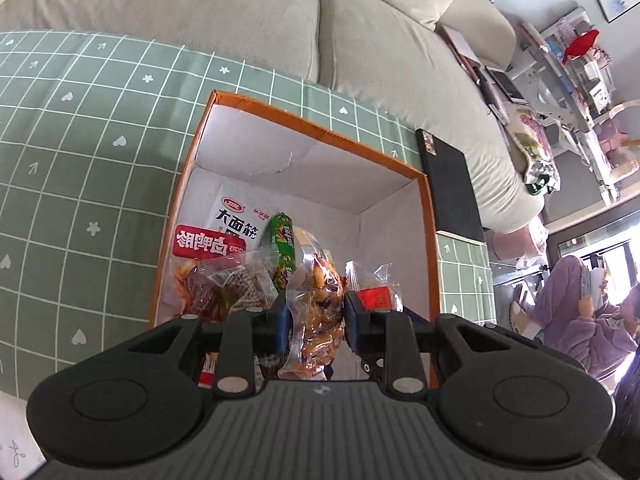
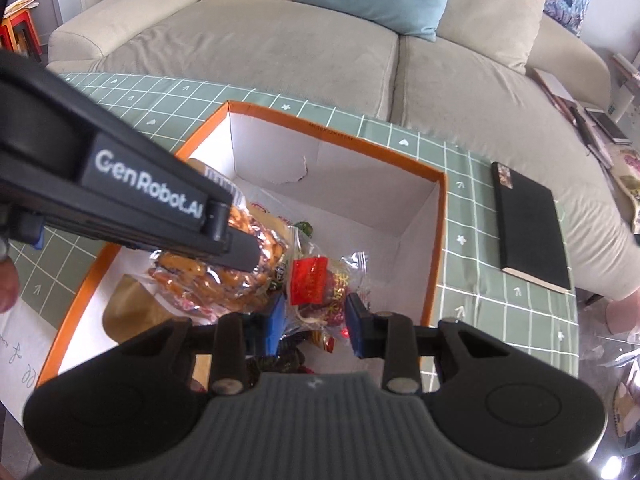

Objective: Organize snacks
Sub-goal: 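Lower the peanut pack into the box with the left tool while the right tool lowers the red-capped packet in, then open both tools to release the packets and withdraw from the box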

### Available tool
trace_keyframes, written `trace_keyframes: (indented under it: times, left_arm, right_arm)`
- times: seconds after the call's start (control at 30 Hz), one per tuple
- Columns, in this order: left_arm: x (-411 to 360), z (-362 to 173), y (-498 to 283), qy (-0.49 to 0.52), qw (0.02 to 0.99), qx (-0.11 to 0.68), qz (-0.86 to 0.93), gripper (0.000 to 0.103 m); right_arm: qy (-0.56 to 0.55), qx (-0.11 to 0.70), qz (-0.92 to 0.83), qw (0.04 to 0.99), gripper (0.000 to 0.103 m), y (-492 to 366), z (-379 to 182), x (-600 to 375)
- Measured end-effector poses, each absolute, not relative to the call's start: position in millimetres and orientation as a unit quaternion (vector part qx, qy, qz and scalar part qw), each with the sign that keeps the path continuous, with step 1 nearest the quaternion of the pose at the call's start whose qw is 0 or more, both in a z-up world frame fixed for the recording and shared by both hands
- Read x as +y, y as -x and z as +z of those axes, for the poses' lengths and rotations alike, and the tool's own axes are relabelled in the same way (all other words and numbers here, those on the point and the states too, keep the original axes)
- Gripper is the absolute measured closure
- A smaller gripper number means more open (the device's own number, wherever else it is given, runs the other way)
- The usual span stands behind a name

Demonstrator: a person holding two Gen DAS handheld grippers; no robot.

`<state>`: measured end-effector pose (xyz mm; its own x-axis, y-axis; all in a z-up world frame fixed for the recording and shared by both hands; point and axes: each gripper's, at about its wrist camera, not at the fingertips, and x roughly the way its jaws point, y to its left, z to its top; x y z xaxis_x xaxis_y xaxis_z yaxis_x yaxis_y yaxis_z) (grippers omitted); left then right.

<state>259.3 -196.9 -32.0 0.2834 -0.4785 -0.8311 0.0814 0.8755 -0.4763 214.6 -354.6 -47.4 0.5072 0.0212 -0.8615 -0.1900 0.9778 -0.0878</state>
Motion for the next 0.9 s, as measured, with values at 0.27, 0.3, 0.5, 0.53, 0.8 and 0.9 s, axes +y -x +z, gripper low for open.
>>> trace_keyframes:
  times: [0.27,0.3,0.5,0.53,0.8,0.9]
  left_arm:
    - [-206,-47,-280,0.158,0.783,0.582,-0.154,0.073]
    - [-207,-49,-281,0.157,0.781,0.585,-0.152,0.073]
    - [-212,-57,-293,0.157,0.775,0.594,-0.144,0.073]
    - [-212,-57,-294,0.155,0.776,0.595,-0.142,0.073]
    - [-215,-61,-298,0.148,0.773,0.598,-0.149,0.072]
    - [-216,-62,-298,0.142,0.772,0.602,-0.144,0.071]
  right_arm:
    - [0.080,0.502,0.073,0.858,0.072,-238,-70,-359]
    - [0.081,0.502,0.078,0.858,0.072,-240,-72,-359]
    - [0.087,0.504,0.080,0.855,0.072,-249,-80,-355]
    - [0.087,0.501,0.084,0.857,0.072,-248,-80,-354]
    - [0.089,0.500,0.077,0.858,0.070,-253,-84,-354]
    - [0.091,0.502,0.075,0.857,0.068,-252,-83,-354]
